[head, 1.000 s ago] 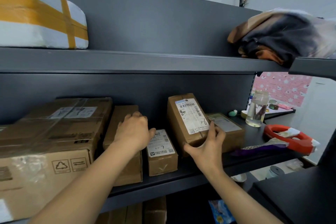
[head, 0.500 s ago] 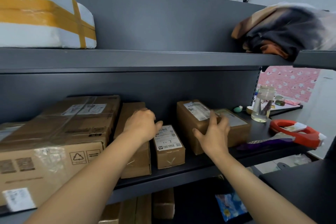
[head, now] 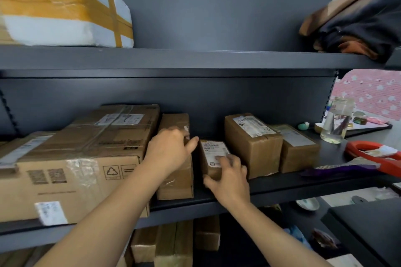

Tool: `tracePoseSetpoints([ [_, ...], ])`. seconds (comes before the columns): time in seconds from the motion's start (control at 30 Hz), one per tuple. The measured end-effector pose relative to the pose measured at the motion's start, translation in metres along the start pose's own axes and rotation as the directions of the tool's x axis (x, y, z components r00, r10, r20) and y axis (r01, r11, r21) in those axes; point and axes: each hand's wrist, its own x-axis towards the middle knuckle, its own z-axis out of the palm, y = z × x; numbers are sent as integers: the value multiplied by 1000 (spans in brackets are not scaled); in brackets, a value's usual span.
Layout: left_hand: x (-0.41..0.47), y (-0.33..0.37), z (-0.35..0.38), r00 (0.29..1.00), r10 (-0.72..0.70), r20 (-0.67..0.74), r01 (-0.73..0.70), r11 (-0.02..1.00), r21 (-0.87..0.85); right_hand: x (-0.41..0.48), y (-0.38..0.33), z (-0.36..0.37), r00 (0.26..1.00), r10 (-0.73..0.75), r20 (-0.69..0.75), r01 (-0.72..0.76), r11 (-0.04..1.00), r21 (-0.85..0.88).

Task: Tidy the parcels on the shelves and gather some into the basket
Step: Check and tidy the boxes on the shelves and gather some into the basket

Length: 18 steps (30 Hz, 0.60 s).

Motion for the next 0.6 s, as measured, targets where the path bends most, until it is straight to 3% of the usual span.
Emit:
tracePoseSetpoints([
  [0.07, -1, 0, 1, 1000, -9, -15, 9, 1000, -8, 4, 5, -3, 995, 89, -46, -74, 963, 259],
  [0.13, -3, 0, 3, 1000, 1, -21, -1, 1000, -3, 6, 7, -8, 981, 184, -61, -129, 857, 498],
  [0.2, -3, 1, 4, 1000, 9, -22, -9, 1000, 10, 5, 6, -14, 973, 226, -50, -147, 773, 617],
  [0.27, -4, 1, 4, 1000, 8, -21, -8, 1000, 5, 2, 6, -18, 975, 213, -64, -123, 756, 644],
  [0.37, -6, 1, 4, 999, 12, -40, -12, 1000, 5, -3, 9, -22, 984, 128, -127, -40, 844, 535],
  [0.43, -7, 3, 4, 999, -2, -44, 3, 1000, 24, -6, 13, -20, 987, 16, -159, 41, 936, 348],
  [0.53, -11, 8, 2, 998, 1, -67, 6, 994, 106, -8, 19, -14, 995, -93, -33, 94, 995, 20],
  [0.6, -14, 10, -1, 996, 34, -83, -21, 988, 151, -10, 20, -12, 994, -102, 31, 105, 989, -101],
])
